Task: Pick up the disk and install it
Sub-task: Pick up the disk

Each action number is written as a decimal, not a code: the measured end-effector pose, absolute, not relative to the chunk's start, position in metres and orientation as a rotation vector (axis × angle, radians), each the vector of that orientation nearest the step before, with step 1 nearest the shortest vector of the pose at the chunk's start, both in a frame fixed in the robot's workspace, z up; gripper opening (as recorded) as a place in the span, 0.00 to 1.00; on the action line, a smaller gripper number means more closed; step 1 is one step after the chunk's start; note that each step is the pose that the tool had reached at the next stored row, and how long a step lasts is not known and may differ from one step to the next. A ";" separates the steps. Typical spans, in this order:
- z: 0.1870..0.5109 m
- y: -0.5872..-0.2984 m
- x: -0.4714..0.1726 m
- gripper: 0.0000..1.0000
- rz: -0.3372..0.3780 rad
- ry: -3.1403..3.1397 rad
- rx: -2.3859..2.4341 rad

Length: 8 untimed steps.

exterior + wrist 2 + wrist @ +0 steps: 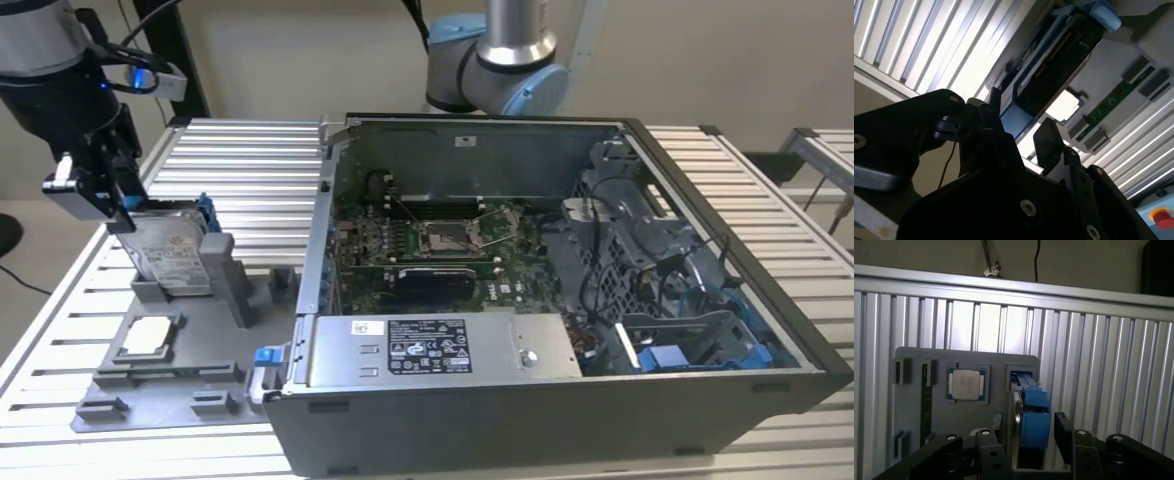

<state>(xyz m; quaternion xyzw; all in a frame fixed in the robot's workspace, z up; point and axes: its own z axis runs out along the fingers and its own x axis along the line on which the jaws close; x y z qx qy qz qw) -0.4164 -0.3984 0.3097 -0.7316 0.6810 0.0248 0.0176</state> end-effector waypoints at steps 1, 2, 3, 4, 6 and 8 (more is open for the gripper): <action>0.308 -0.398 -0.416 1.00 0.077 2.116 -2.273; 0.306 -0.398 -0.416 1.00 0.077 2.116 -2.273; 0.304 -0.398 -0.416 1.00 0.077 2.116 -2.273; 0.303 -0.398 -0.416 1.00 0.077 2.116 -2.273; 0.299 -0.398 -0.416 1.00 0.077 2.116 -2.272; 0.295 -0.398 -0.416 1.00 0.077 2.117 -2.272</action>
